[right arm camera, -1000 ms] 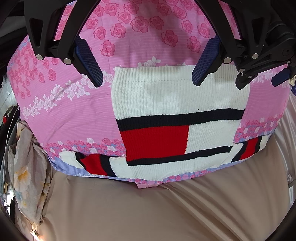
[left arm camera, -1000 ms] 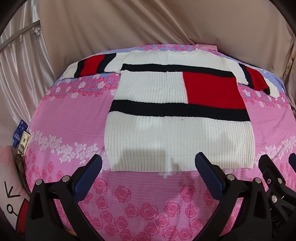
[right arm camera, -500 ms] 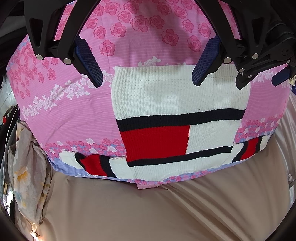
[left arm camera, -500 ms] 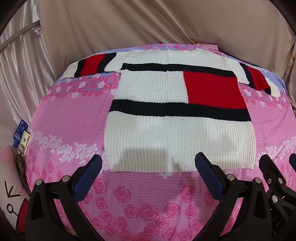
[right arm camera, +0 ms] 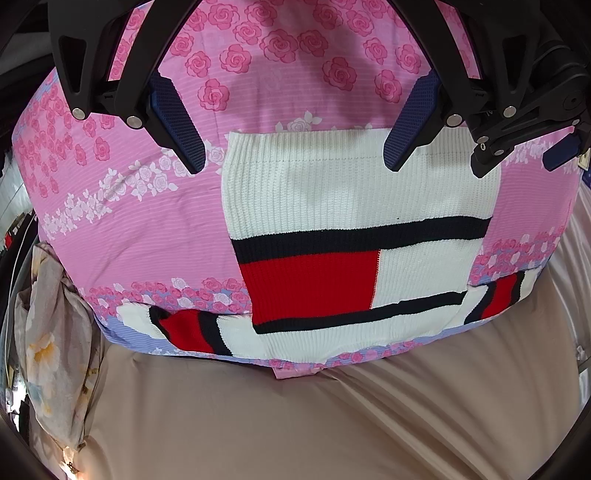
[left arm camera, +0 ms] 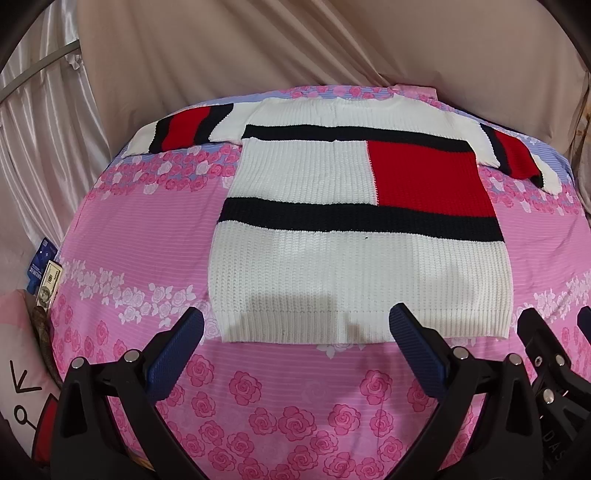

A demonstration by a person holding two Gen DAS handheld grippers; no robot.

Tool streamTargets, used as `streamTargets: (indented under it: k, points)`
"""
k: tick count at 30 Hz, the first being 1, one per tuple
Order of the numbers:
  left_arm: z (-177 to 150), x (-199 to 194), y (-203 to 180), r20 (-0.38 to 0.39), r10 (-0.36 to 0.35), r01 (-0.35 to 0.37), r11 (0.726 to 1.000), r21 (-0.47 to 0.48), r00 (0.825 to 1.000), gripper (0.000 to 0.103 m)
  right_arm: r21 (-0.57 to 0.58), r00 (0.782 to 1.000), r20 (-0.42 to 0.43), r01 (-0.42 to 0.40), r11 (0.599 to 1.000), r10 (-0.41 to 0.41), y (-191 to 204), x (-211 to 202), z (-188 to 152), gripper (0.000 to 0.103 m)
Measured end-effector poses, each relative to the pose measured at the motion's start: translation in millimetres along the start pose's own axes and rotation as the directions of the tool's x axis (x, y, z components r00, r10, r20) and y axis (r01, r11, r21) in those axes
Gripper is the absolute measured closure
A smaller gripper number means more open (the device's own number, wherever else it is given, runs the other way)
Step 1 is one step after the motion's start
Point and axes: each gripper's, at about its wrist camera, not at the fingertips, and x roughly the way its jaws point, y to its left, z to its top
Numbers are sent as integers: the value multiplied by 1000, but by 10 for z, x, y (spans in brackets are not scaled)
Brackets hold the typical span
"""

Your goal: Fold small clothes

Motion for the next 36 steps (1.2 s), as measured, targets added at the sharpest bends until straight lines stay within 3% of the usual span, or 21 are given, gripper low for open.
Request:
streamTargets:
  k: [16,20,26,33,36]
  points:
    - [-29,46,-4,-11,-1,1,1000,4,1000,5,-2,1000,-11,-14,1000,14,-4,49,-40,7]
    - [56,148,56,-38,-46,44,997,-56,998,5,-13,999,-5,-54,998,54,-143,134,1,7]
    - [354,327,521,-75,-53,35,974,-222,996,5,120,994,59,-100,988,94,-1088,597,671,7]
    - [558,800,1256,-61,-99,66,911,-406,993,5,304,996,65,44,952,-67,-2194,1687,1545,7]
    - [693,1117,1445,-69,-114,76,909,-410,991,12,410,994,74,46,911,-83,-2488,2083,1728,7]
